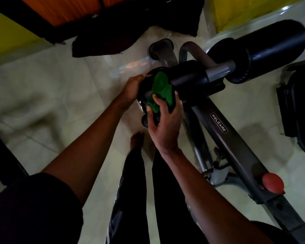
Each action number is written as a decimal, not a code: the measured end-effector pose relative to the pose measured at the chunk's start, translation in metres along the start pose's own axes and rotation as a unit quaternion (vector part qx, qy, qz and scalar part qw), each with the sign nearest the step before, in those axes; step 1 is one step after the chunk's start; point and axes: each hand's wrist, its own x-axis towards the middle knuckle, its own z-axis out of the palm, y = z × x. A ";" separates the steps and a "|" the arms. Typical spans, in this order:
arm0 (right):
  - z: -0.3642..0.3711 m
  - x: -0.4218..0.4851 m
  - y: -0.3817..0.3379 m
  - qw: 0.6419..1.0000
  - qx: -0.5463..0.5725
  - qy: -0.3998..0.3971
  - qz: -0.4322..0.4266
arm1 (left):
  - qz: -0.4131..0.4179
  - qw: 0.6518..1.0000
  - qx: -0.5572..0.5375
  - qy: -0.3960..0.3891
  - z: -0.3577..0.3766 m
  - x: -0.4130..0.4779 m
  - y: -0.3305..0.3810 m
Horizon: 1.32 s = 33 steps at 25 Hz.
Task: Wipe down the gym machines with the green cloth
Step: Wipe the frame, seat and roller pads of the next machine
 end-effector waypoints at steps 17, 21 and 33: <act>-0.048 0.043 0.063 0.991 -0.074 -0.046 -0.104 | 0.200 0.947 0.199 0.155 0.026 -0.039 -0.018; -0.051 0.058 0.079 0.997 -0.071 0.023 -0.024 | 0.181 0.951 0.202 0.151 0.023 -0.038 -0.017; -0.010 -0.008 0.020 0.995 -0.010 -0.055 -0.080 | -0.104 0.993 0.047 0.031 0.002 -0.006 0.017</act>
